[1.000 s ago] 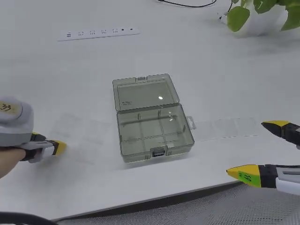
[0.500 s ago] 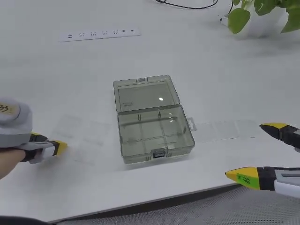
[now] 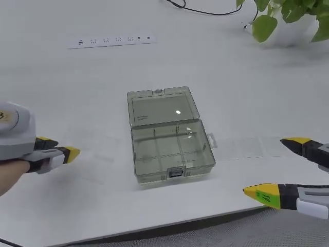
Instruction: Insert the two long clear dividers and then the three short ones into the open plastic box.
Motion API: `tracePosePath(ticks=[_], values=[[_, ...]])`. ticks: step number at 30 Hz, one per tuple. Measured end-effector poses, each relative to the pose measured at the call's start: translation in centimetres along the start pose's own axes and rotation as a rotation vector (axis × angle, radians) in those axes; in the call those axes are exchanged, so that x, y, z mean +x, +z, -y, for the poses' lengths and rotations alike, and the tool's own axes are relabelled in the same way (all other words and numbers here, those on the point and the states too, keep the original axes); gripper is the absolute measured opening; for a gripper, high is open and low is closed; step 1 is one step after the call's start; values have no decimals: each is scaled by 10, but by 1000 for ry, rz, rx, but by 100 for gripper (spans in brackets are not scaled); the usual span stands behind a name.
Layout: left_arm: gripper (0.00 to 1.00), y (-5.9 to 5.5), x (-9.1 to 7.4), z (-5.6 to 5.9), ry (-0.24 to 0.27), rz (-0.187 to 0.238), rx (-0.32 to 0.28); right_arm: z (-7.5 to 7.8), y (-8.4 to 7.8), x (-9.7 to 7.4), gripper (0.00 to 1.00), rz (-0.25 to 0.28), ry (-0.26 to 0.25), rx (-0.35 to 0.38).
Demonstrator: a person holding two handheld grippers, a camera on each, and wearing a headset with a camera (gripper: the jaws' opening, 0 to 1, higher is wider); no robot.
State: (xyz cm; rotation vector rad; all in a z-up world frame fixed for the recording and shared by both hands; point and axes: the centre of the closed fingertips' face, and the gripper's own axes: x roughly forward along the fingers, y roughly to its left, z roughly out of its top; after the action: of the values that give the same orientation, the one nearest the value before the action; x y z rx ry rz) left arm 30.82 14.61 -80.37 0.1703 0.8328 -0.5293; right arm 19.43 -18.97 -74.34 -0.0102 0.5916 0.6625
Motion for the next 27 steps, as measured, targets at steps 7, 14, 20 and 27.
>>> tracePosePath(ticks=[7, 14, 20, 27], values=[[30, 27, -8, 15, -28, 72, 14, 1, 9, 3, 92, 31, -1, 21], [30, 53, -14, 41, -74, 152, 33, -1, 17, 13, 87, 48, 0, 30], [30, 70, -16, 68, -126, 193, 43, 2, 28, 25, 79, 76, -18, 32], [30, 86, -15, 98, -180, 233, 67, -5, 56, 38, 65, 159, 0, 87]])
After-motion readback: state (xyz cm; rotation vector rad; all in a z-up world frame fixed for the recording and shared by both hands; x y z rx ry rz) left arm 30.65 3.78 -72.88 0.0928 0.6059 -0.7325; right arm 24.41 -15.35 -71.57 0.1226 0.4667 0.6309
